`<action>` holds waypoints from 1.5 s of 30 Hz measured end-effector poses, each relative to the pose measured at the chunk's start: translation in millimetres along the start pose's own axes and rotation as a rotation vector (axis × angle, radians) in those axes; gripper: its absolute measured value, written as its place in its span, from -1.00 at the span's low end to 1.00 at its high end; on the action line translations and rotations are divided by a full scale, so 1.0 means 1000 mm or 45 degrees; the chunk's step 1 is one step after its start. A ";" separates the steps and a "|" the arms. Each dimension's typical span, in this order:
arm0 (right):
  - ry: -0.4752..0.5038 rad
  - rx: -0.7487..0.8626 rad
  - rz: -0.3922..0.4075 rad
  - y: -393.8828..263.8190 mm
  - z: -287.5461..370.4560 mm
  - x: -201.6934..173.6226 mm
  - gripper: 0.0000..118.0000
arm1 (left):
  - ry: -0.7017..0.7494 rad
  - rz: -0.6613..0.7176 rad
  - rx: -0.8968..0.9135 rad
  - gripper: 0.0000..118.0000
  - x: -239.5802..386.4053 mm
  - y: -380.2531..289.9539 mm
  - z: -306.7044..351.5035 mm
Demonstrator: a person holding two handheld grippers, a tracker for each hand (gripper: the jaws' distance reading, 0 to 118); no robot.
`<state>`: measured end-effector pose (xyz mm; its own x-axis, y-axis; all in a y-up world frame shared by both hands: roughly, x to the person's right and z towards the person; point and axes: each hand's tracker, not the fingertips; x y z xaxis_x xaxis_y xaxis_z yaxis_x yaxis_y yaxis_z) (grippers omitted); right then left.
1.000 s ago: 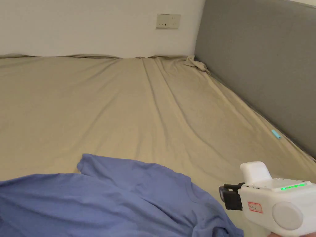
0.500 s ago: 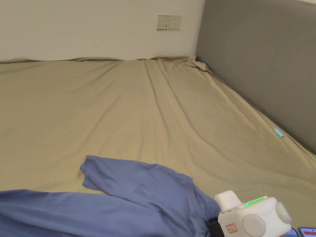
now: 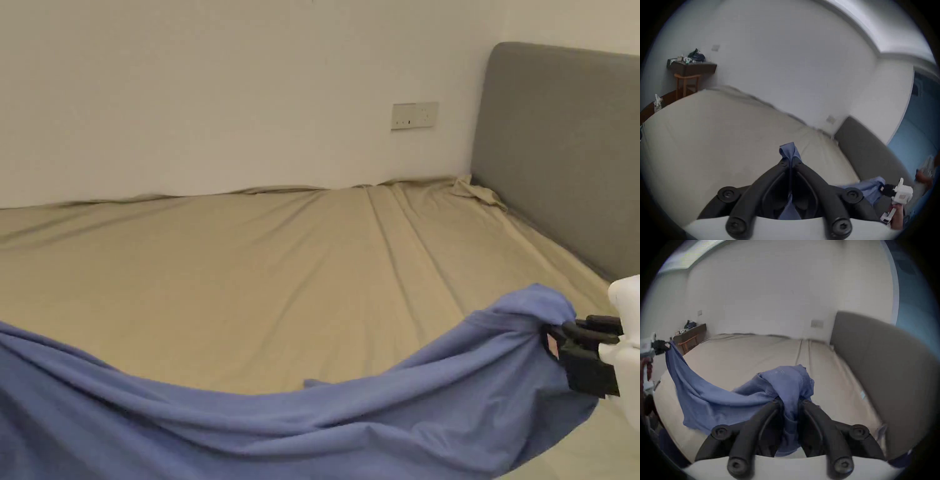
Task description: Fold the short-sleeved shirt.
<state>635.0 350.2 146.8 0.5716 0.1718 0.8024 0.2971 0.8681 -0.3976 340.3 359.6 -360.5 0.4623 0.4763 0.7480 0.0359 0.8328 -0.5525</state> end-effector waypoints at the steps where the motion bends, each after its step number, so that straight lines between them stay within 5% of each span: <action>1: -0.053 0.038 0.040 0.019 0.001 -0.001 -0.70 | 0.016 0.002 0.063 -1.00 0.004 0.015 0.003; 3: -0.171 0.100 0.074 0.056 0.001 -0.003 -0.70 | 0.094 -0.070 0.153 -1.00 0.016 0.046 0.006; 8: -0.194 0.151 -0.026 0.128 -0.008 0.003 -0.70 | 0.116 -0.048 0.269 -1.00 0.027 0.092 0.004; 17: -0.023 -0.042 -0.405 0.222 -0.066 0.041 -0.70 | 0.165 -0.107 0.262 -1.00 0.032 0.153 -0.037; 23: -0.026 -0.095 -0.429 0.250 -0.104 0.042 -0.70 | 0.213 -0.130 0.177 -1.00 0.031 0.169 -0.084; 27: 0.008 -0.113 -0.436 0.243 -0.126 0.035 -0.70 | 0.267 -0.192 0.080 -1.00 0.022 0.160 -0.123; 31: -0.008 -0.158 -0.444 0.223 -0.156 0.030 -0.70 | 0.221 -0.025 -0.043 -1.00 -0.001 0.141 -0.151; 35: -0.007 -0.225 -0.393 0.187 -0.180 0.024 -0.70 | 0.233 -0.117 -0.115 -1.00 -0.017 0.108 -0.159; 45: 0.105 -0.459 -0.239 0.008 -0.189 -0.006 -0.70 | 0.211 -0.045 -0.443 -1.00 -0.077 -0.025 -0.134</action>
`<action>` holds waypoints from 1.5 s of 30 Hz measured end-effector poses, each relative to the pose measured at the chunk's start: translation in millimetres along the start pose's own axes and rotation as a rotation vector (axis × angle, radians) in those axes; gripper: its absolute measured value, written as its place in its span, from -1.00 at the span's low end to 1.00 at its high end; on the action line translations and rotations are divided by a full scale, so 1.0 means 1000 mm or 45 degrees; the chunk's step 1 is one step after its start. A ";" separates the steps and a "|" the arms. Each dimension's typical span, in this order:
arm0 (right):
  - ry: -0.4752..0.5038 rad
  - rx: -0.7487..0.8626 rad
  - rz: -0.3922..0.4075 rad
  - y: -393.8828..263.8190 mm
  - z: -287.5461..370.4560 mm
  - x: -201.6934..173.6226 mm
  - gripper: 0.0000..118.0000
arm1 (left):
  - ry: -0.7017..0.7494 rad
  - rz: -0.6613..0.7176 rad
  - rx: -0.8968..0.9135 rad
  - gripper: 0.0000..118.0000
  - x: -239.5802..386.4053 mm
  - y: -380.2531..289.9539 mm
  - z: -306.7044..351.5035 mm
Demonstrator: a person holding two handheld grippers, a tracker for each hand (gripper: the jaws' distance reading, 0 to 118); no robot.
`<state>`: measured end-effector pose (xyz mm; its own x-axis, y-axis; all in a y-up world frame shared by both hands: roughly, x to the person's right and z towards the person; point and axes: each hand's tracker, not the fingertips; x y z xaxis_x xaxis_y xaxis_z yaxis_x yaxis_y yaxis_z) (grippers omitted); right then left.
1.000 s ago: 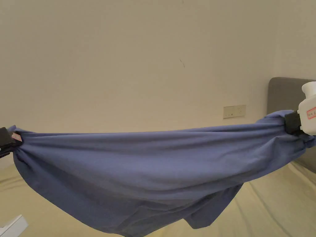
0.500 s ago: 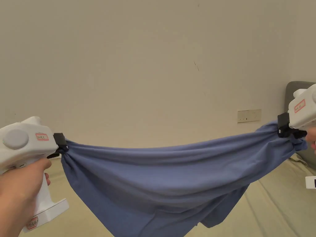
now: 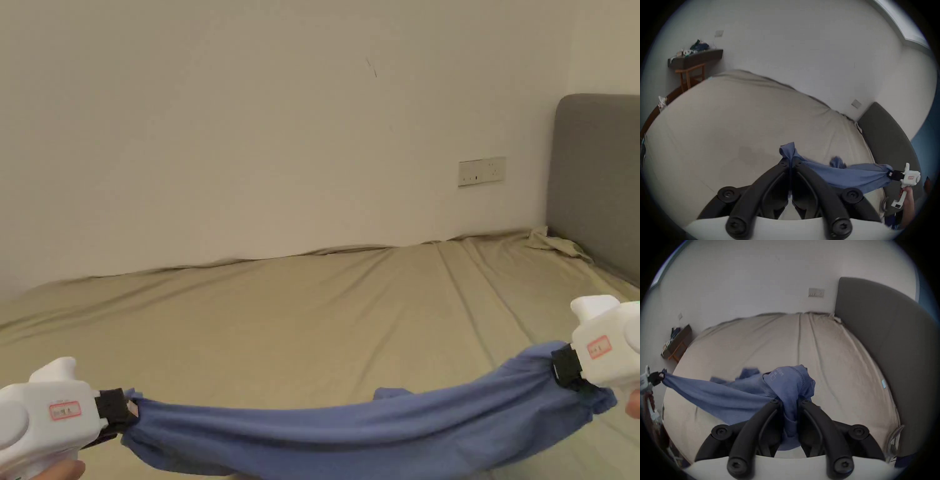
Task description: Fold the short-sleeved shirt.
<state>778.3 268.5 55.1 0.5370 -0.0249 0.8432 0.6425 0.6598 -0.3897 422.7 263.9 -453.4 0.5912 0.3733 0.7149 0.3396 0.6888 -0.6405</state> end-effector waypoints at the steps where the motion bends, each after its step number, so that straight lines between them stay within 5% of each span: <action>1: 0.003 -0.014 0.012 -0.019 0.000 0.002 -0.70 | -0.008 -0.006 -0.014 -1.00 -0.006 -0.013 0.002; 6: 0.116 -0.013 -0.085 -0.115 0.022 0.011 -0.70 | -0.217 0.221 -0.071 -1.00 -0.039 -0.068 0.031; 13: 0.142 -0.106 -0.201 -0.187 0.069 0.021 -0.70 | -0.171 0.170 -0.103 -1.00 -0.079 -0.103 0.075; 19: 0.057 -0.294 0.009 -0.226 0.081 0.015 -0.70 | -0.120 0.061 -0.260 -1.00 -0.096 -0.143 0.092; 32: 0.043 -0.623 -0.031 -0.263 0.017 0.035 -0.71 | 0.201 0.007 -0.593 -1.00 -0.156 -0.213 0.034; 38: 0.093 -0.592 -0.134 -0.274 0.013 0.046 -0.71 | 0.220 -0.007 -0.528 -0.99 -0.149 -0.219 0.036; 41: 0.058 -0.529 -0.121 -0.278 0.016 0.039 -0.46 | 0.223 -0.090 -0.418 -0.48 -0.131 -0.226 0.046; 42: 0.007 -0.508 -0.105 -0.280 0.025 0.031 -0.41 | 0.209 -0.043 -0.400 -0.04 -0.128 -0.224 0.054; 43: -0.022 -0.528 -0.032 -0.276 0.033 0.026 -0.10 | 0.215 0.037 -0.371 0.76 -0.123 -0.222 0.066; 44: -0.062 -0.569 0.081 -0.270 0.044 0.022 0.42 | 0.193 0.122 -0.281 1.00 -0.119 -0.220 0.083; 45: -0.159 -0.568 0.126 -0.265 0.055 0.017 0.90 | 0.112 0.178 -0.162 1.00 -0.115 -0.217 0.105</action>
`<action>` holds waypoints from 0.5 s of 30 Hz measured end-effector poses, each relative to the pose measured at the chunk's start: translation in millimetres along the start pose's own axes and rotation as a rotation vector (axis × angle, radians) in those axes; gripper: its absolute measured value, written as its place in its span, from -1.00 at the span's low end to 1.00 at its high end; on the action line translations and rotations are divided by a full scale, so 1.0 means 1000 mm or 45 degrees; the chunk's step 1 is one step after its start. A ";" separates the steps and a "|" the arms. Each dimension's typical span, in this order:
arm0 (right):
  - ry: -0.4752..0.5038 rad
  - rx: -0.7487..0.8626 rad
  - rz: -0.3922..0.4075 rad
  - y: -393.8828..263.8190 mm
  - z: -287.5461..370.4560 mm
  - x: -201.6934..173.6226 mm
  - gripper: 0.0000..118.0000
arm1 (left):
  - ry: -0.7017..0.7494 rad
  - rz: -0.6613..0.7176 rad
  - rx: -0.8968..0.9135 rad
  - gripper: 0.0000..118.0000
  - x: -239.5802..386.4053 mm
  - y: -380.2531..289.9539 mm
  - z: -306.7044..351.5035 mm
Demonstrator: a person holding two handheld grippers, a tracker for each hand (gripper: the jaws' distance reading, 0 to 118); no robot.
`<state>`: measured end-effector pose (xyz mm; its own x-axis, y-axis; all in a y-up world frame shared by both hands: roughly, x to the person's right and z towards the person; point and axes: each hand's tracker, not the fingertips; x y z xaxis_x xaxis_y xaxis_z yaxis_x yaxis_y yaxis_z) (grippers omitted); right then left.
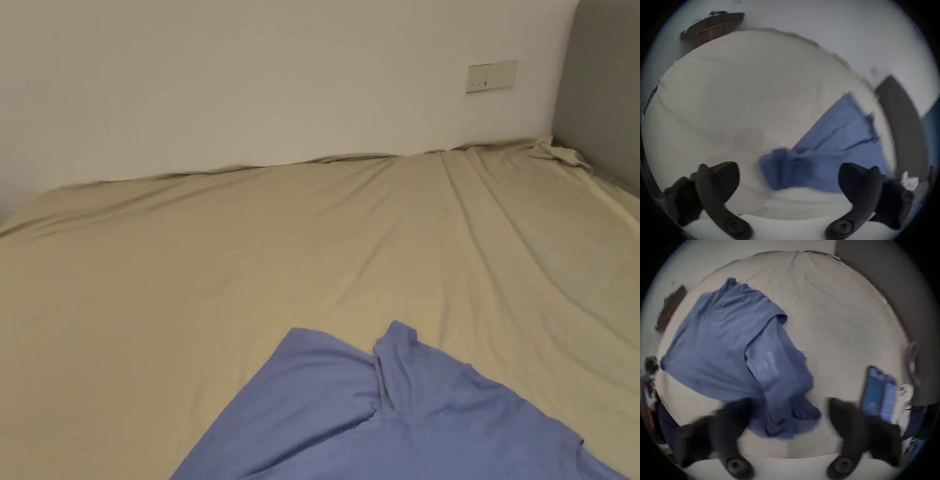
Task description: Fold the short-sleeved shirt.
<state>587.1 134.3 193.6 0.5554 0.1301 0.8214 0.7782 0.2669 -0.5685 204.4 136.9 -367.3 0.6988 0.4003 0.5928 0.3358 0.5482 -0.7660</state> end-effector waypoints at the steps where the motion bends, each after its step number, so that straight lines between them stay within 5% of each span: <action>1: -0.030 0.082 -0.007 -0.002 0.019 -0.002 1.00 | -0.105 0.033 0.103 1.00 0.003 0.004 0.020; 4: 0.100 0.516 -0.034 -0.004 0.092 -0.005 0.99 | -0.207 0.037 0.188 1.00 0.016 0.000 0.067; 9: 0.290 0.814 -0.108 -0.014 0.152 -0.043 0.98 | -0.070 -0.065 0.095 0.96 0.041 -0.040 0.092; 10: 0.289 0.858 -0.086 -0.018 0.154 -0.055 0.90 | -0.047 -0.058 0.131 0.46 0.044 -0.052 0.092; 11: 0.280 0.903 -0.057 -0.022 0.156 -0.069 0.70 | -0.037 -0.040 0.150 -0.19 0.046 -0.061 0.093; 12: 0.244 0.907 -0.037 -0.023 0.156 -0.085 0.28 | -0.011 -0.038 0.135 -0.78 0.048 -0.066 0.090; 13: 0.196 0.898 -0.019 -0.023 0.150 -0.092 -0.65 | 0.033 -0.037 0.100 -0.89 0.050 -0.070 0.088; 14: 0.164 0.891 0.012 -0.022 0.147 -0.104 -0.90 | 0.084 -0.033 0.080 -0.89 0.051 -0.072 0.083; 15: 0.158 0.877 0.027 -0.023 0.145 -0.113 -0.90 | 0.112 -0.050 0.064 -0.89 0.052 -0.072 0.081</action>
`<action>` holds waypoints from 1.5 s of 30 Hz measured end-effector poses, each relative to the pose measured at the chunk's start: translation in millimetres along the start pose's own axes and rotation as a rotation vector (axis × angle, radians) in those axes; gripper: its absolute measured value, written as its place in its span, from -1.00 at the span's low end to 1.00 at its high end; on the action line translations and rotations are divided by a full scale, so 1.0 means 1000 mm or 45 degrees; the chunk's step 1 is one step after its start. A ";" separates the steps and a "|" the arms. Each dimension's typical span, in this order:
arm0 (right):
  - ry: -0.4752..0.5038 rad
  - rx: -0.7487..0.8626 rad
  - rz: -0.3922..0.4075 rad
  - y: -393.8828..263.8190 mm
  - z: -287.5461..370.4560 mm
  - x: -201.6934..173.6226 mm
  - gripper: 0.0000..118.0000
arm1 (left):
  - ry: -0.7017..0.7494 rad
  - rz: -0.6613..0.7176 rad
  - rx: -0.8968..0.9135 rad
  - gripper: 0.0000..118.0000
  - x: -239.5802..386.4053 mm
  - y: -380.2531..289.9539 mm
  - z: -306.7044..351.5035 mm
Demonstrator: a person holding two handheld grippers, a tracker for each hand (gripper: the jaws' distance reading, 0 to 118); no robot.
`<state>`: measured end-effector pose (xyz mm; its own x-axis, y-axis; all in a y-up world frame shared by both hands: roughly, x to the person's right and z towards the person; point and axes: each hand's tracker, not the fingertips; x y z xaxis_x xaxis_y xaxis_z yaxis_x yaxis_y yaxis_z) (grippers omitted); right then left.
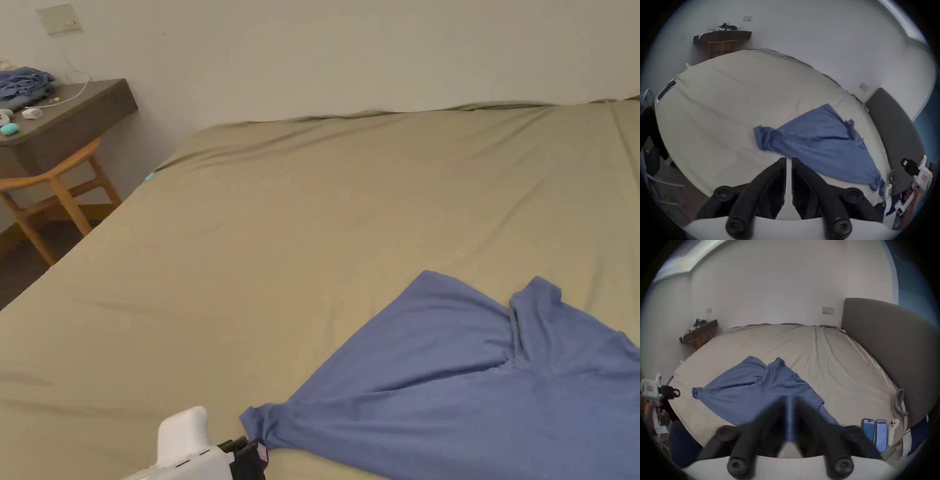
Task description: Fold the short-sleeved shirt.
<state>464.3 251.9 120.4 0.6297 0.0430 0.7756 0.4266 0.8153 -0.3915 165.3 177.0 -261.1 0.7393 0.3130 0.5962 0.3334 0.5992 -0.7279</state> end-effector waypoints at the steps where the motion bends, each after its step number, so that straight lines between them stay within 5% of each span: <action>1: 0.037 0.006 -0.007 -0.001 0.000 -0.004 -0.90 | 0.001 -0.069 -0.001 -0.89 0.001 0.001 -0.001; 3: 0.155 -0.009 -0.044 -0.001 -0.002 -0.006 -0.90 | 0.089 -0.150 0.012 -0.89 0.005 0.005 -0.006; 12: 0.179 -0.034 -0.079 0.006 -0.015 0.006 -0.90 | 0.127 -0.269 -0.124 -0.89 0.005 0.058 -0.102; 13: 0.183 -0.041 -0.090 0.006 -0.017 0.008 -0.90 | 0.184 -0.261 -0.163 -0.37 0.002 0.061 -0.114; 14: 0.190 -0.049 -0.103 0.006 -0.021 0.012 -0.90 | 0.223 -0.289 -0.232 0.61 -0.002 0.064 -0.130; 15: 0.200 -0.055 -0.113 0.006 -0.023 0.015 -0.90 | 0.265 -0.283 -0.321 1.00 -0.006 0.063 -0.144; 22: 0.173 -0.124 -0.160 -0.004 -0.050 0.029 -0.90 | 0.258 -0.206 -0.330 1.00 -0.022 0.062 -0.169; 24: 0.165 -0.155 -0.176 -0.005 -0.060 0.032 -0.90 | 0.294 -0.266 -0.356 0.85 -0.015 0.058 -0.176; 26: 0.145 -0.176 -0.180 -0.006 -0.067 0.032 -0.90 | 0.267 -0.270 -0.305 0.27 -0.010 0.058 -0.171; 28: 0.132 -0.194 -0.181 -0.007 -0.074 0.033 -0.90 | 0.222 -0.227 -0.208 -0.93 -0.002 0.058 -0.161; 33: 0.112 -0.252 -0.214 -0.012 -0.089 0.040 -0.90 | 0.112 -0.287 -0.147 -0.93 0.020 0.054 -0.145; 42: 0.155 -0.311 -0.149 0.011 -0.166 0.098 -0.83 | -0.182 -0.061 -0.070 -0.93 0.016 0.059 -0.106; 45: 0.162 -0.437 -0.142 0.024 -0.223 0.119 0.70 | -0.178 -0.099 -0.067 -0.93 0.013 0.062 -0.108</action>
<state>693.8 147.9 93.0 0.6337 -0.1249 0.7635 0.6761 0.5690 -0.4681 258.9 138.9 -334.8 0.6230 0.3686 0.6900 0.4192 0.5873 -0.6923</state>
